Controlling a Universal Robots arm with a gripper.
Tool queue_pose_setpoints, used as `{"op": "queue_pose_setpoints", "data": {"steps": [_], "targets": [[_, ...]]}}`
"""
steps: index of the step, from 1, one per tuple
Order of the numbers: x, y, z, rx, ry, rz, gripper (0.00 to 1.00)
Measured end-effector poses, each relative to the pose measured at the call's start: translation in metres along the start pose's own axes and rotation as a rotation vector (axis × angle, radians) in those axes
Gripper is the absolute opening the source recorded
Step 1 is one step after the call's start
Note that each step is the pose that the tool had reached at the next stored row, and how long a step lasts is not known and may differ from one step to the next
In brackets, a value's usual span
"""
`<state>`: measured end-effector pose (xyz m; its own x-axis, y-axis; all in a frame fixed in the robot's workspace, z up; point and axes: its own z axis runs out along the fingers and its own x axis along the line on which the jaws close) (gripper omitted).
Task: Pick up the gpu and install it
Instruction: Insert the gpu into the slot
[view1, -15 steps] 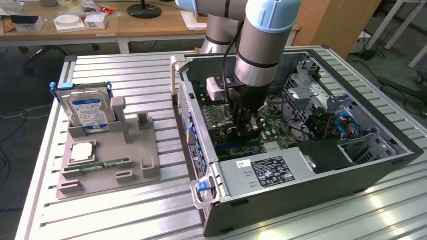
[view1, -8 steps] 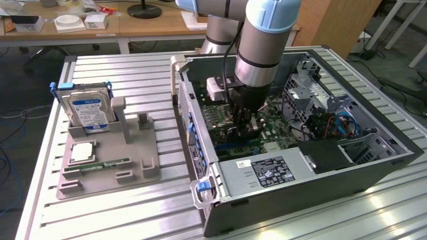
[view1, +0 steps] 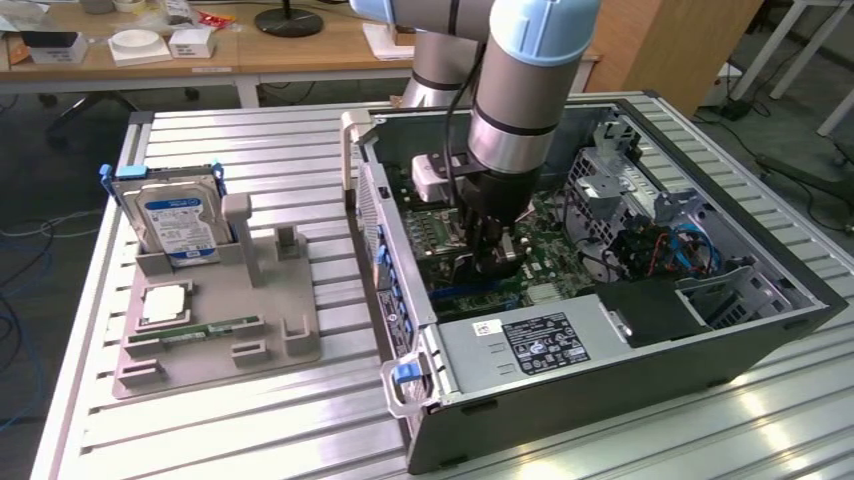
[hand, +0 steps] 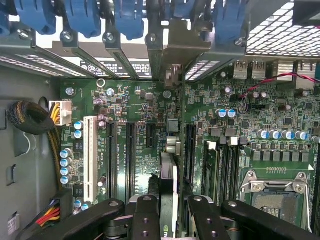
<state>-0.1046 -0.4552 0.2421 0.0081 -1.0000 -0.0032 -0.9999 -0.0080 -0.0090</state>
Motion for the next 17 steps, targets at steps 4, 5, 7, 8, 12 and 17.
{"op": "queue_pose_setpoints", "data": {"steps": [4,5,7,8,12,17], "targets": [[0.0,0.0009,-0.0014,0.0018,0.0,0.0,0.27],[0.0,0.001,-0.0014,0.0018,0.0,0.0,0.27],[0.0,0.001,-0.0015,0.0018,0.0002,0.0,0.27],[0.0,0.0011,-0.0015,0.0016,0.0003,0.001,0.27],[0.0003,0.001,-0.001,0.0014,0.0005,0.008,0.27],[0.0003,0.0009,0.0011,0.0015,0.0009,0.012,0.27]]}}
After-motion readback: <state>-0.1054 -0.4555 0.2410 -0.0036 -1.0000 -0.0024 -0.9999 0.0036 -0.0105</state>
